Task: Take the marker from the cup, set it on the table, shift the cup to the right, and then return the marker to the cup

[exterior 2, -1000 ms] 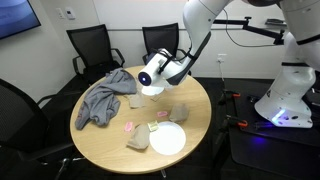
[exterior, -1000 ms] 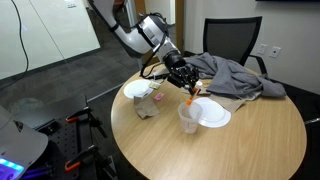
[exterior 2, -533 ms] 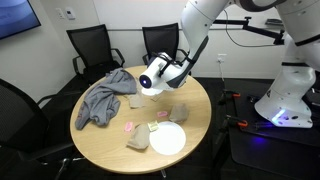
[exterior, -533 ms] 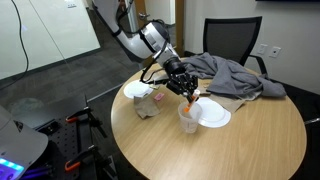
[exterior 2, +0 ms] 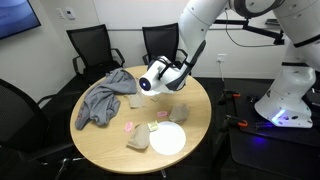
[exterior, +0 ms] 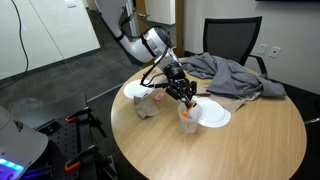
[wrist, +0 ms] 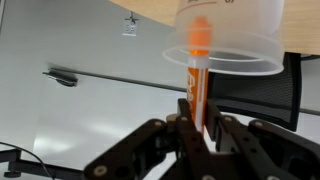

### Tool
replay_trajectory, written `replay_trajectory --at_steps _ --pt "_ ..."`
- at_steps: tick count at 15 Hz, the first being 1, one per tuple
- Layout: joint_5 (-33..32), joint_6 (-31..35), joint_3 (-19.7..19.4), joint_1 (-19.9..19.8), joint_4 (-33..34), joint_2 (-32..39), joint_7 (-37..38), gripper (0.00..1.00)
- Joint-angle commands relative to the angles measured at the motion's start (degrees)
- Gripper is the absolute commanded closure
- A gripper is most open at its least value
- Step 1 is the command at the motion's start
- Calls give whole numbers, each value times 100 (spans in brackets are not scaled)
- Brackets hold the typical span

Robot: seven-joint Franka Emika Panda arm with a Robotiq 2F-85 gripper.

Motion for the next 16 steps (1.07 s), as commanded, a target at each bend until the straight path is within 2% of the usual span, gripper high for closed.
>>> replay_trajectory --at_steps 1,6,7,9,15,16 --pt "131 -154 23 -30 285 217 74 95" --pt "187 -204 -6 -3 481 416 32 95" --pt "210 -216 -12 0 517 446 35 55" --pt "251 -229 -25 10 556 464 62 49" --pt "221 -284 -43 70 449 229 225 3" --pt "207 -291 -38 81 389 142 279 0"
